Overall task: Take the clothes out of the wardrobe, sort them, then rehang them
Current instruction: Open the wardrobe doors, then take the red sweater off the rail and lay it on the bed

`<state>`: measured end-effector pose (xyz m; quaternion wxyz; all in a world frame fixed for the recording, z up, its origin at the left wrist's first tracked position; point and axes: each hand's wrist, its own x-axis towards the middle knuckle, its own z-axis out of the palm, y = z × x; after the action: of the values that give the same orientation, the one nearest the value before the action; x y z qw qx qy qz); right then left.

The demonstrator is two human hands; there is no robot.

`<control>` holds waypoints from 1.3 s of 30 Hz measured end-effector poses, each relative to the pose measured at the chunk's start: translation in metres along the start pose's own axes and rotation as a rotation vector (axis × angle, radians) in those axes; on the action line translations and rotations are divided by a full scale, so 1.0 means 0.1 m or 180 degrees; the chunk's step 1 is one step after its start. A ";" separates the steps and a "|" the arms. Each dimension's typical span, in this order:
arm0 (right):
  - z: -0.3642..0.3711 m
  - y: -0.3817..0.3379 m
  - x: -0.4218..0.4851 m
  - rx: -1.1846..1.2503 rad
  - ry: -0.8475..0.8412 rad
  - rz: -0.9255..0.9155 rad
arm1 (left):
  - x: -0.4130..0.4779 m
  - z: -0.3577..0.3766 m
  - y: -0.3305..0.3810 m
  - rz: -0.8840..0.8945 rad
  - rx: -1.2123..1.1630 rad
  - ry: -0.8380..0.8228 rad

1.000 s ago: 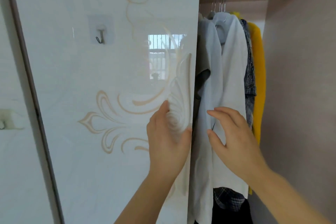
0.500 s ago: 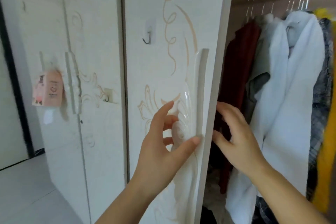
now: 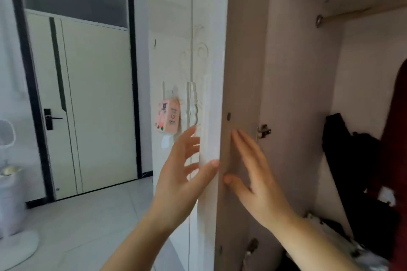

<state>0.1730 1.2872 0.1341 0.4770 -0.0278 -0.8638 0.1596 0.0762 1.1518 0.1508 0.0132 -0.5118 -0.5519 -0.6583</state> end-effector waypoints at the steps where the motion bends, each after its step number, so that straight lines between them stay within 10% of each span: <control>1: 0.11 -0.03 0.04 0.0002 -0.0016 0.0044 | 0.02 -0.11 0.00 0.0133 0.0285 0.0246; 10: 1.09 -0.12 0.53 -0.0476 0.0109 -0.0012 | 0.73 -0.57 0.15 0.2551 0.3221 0.0884; 18: 1.69 0.14 0.62 -0.1279 0.0246 -0.0229 | 1.41 -0.90 -0.39 0.2097 0.5110 0.0293; 39: 0.68 0.74 0.38 -0.2327 0.0126 -0.0054 | 1.52 -0.14 -0.52 0.2383 0.4277 0.0435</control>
<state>0.0877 1.3484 0.1089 0.4535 -0.1924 -0.8546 -0.1643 -0.0356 1.2448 0.2198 0.5769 -0.5047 -0.6211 -0.1638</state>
